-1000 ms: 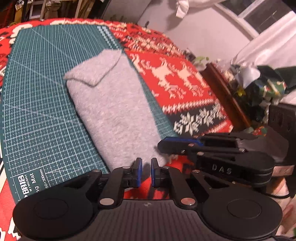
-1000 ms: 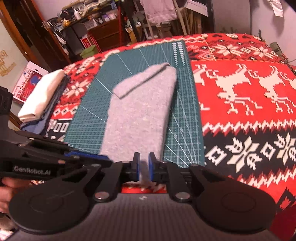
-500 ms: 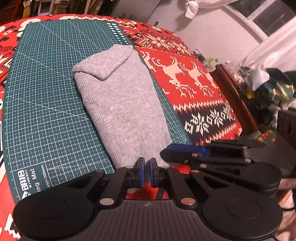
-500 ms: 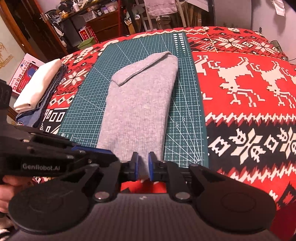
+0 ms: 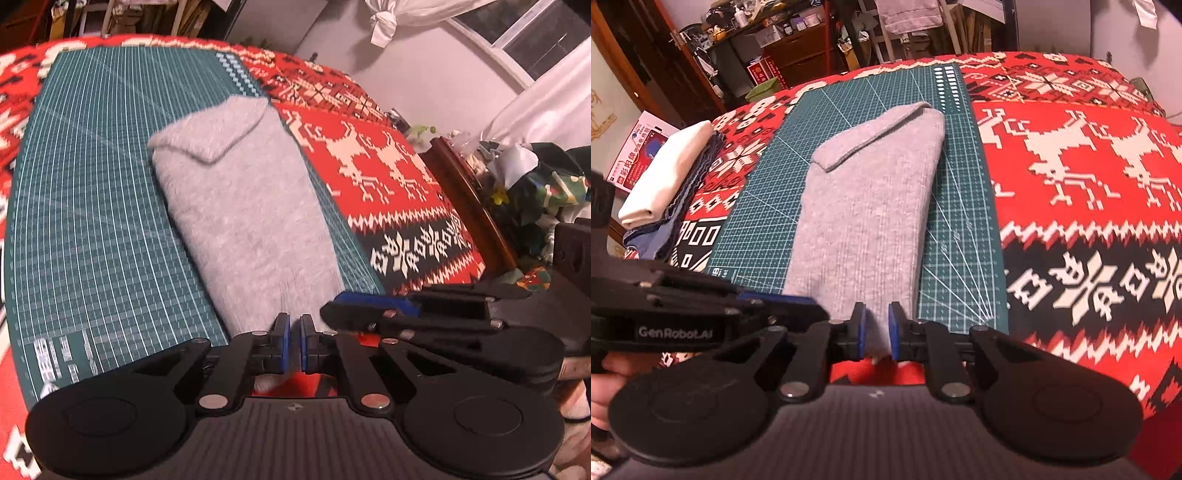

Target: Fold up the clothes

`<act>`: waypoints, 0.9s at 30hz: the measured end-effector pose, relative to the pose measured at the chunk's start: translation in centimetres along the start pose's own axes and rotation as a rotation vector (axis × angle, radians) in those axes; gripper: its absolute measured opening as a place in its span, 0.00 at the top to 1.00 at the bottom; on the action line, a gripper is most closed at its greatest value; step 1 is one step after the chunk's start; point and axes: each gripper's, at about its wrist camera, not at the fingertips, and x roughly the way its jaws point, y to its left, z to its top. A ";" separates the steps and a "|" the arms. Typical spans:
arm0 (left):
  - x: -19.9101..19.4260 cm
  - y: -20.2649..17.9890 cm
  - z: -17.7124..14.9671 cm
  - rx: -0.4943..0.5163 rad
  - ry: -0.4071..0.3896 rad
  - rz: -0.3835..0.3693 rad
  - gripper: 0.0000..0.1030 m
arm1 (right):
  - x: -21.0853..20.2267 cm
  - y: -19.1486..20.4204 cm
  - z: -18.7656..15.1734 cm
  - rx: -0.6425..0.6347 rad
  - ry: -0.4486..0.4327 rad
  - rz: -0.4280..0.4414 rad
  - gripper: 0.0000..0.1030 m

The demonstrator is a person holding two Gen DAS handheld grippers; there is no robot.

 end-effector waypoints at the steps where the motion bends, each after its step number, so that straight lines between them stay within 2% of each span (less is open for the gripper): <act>1: 0.0 0.0 -0.2 0.002 0.005 0.004 0.94 | -0.1 0.0 -0.1 0.001 0.002 0.000 0.86; 6: -0.6 -0.6 -0.8 0.017 0.006 0.015 0.94 | -1.0 0.1 -0.1 0.008 -0.003 -0.005 0.85; 12: -1.8 -1.3 -0.5 0.025 -0.019 0.022 0.92 | -2.5 0.4 0.3 -0.005 -0.029 -0.006 0.76; 15: -2.5 -1.8 -0.4 0.039 -0.038 0.056 0.73 | -2.9 0.5 0.5 -0.010 -0.038 -0.013 0.68; 19: -3.3 -2.6 -0.2 0.076 -0.065 0.120 0.62 | -3.2 0.5 0.7 -0.011 -0.045 -0.027 0.51; 20: -3.6 -2.8 -0.2 0.084 -0.077 0.142 0.59 | -3.2 0.5 0.7 -0.009 -0.048 -0.029 0.43; 21: -3.8 -3.1 -0.2 0.091 -0.092 0.166 0.54 | -3.3 0.5 0.7 -0.007 -0.052 -0.035 0.39; 23: -4.2 -3.3 -0.2 0.096 -0.110 0.198 0.50 | -3.4 0.5 0.9 -0.005 -0.056 -0.068 0.28; 27: -4.3 -2.9 0.0 0.056 -0.097 0.239 0.35 | -3.8 -0.1 0.9 0.021 -0.074 -0.113 0.16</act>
